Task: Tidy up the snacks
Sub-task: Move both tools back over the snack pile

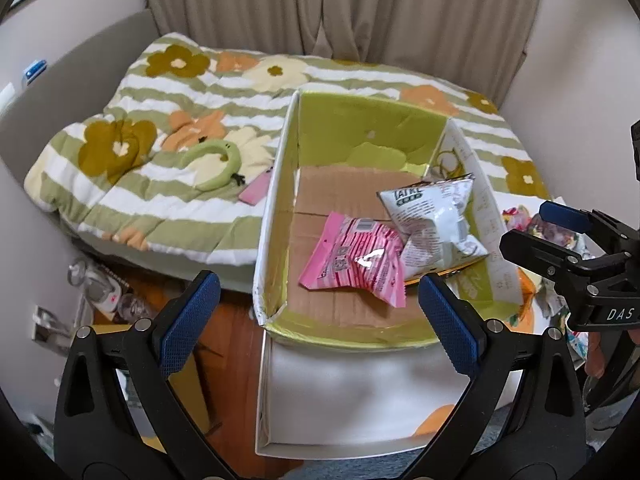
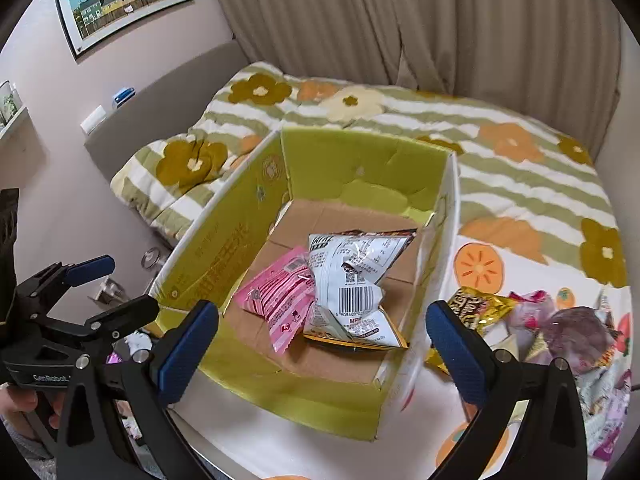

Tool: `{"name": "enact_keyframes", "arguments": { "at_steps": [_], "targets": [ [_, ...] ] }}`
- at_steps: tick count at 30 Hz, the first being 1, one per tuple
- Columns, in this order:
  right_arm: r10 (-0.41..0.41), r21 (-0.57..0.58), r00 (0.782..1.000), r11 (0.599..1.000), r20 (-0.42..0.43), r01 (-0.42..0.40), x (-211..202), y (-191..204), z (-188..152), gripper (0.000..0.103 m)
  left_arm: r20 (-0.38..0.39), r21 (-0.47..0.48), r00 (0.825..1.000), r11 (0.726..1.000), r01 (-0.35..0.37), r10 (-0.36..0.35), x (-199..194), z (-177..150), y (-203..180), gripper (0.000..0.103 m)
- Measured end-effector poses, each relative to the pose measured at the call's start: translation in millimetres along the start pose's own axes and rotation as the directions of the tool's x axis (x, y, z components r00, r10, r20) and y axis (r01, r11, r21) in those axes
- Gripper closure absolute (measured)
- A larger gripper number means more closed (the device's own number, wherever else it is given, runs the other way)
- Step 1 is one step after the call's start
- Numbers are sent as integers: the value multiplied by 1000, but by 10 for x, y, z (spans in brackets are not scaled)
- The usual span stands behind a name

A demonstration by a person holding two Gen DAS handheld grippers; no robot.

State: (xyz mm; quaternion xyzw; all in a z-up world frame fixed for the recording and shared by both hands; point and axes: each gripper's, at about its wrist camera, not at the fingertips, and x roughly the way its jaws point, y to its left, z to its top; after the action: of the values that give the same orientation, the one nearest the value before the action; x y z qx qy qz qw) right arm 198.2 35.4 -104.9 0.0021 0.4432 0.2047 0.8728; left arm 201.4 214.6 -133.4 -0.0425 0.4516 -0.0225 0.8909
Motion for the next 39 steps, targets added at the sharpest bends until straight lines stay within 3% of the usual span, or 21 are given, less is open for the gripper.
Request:
{"name": "enact_keyframes", "arguments": {
  "at_steps": [10,21,24,28,33,36,39],
  "targets": [
    [-91,27,989,996,116,88,-516,198,-135,0,62,83,994,993,89,-95,-291,-23,-164,4],
    [-252,185,952,958,174,220,-1162,-188,-585,0,62,236,969,947,218,-239,-377,-119,-969,4],
    [-286,253,942,938,174,238,-1366,-459,-737,0,49,284,959,924,256,-281,-377,-166,-1307,4],
    [-338,315,929,907,152,279,-1608,-879,-1015,0,61,350,932,882,316,-358,-379,-275,-1860,4],
    [-347,370,933,882,94,291,-1795,-1375,-1400,0,33,450,910,819,356,-414,-288,-413,-2658,4],
    [-349,385,935,872,57,302,-1888,-1675,-1653,0,-3,501,907,784,366,-421,-140,-495,-3076,4],
    [-347,401,938,861,15,312,-1892,-1957,-1855,0,-19,553,915,758,345,-402,64,-587,-3456,4]
  ]
}}
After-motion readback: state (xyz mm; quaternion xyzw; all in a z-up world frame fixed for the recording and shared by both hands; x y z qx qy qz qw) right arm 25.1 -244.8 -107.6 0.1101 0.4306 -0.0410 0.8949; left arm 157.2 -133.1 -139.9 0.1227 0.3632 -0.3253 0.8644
